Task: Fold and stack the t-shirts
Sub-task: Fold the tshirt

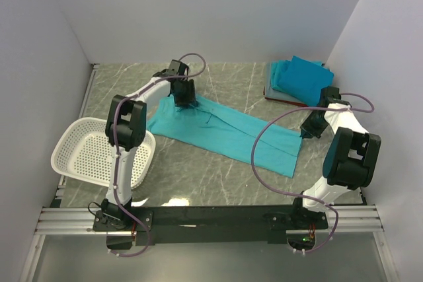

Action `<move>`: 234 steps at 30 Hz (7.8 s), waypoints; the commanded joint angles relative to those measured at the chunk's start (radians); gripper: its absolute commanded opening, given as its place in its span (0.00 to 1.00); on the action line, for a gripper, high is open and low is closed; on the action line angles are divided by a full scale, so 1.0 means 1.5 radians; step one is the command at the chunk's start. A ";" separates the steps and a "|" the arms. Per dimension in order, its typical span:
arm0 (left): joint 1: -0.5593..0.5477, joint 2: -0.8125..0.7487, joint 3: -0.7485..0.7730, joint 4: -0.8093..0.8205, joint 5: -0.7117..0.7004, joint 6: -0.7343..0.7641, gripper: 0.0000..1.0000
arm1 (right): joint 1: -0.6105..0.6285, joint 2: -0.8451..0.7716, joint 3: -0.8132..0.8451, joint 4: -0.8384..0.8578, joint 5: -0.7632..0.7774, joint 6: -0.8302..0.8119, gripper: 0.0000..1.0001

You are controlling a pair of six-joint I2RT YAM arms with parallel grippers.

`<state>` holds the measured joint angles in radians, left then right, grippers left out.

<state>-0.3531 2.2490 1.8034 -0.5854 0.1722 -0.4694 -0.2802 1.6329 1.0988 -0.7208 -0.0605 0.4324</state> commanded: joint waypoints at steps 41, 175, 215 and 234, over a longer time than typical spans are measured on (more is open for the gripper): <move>0.040 -0.092 -0.049 0.027 0.114 -0.135 0.00 | -0.006 -0.031 0.002 -0.009 0.020 -0.006 0.00; 0.080 -0.101 -0.017 -0.099 -0.034 -0.120 0.18 | -0.007 -0.016 0.022 -0.019 0.024 -0.004 0.00; 0.079 -0.120 -0.056 -0.033 -0.010 -0.097 0.42 | 0.184 -0.062 0.118 -0.091 0.118 0.028 0.25; 0.077 -0.148 -0.065 -0.010 0.064 -0.109 0.47 | 0.234 0.062 0.015 0.018 -0.007 0.055 0.29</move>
<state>-0.2352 2.0804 1.6676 -0.6243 0.2234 -0.6254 0.0715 1.7008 1.1435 -0.7429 -0.0475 0.4957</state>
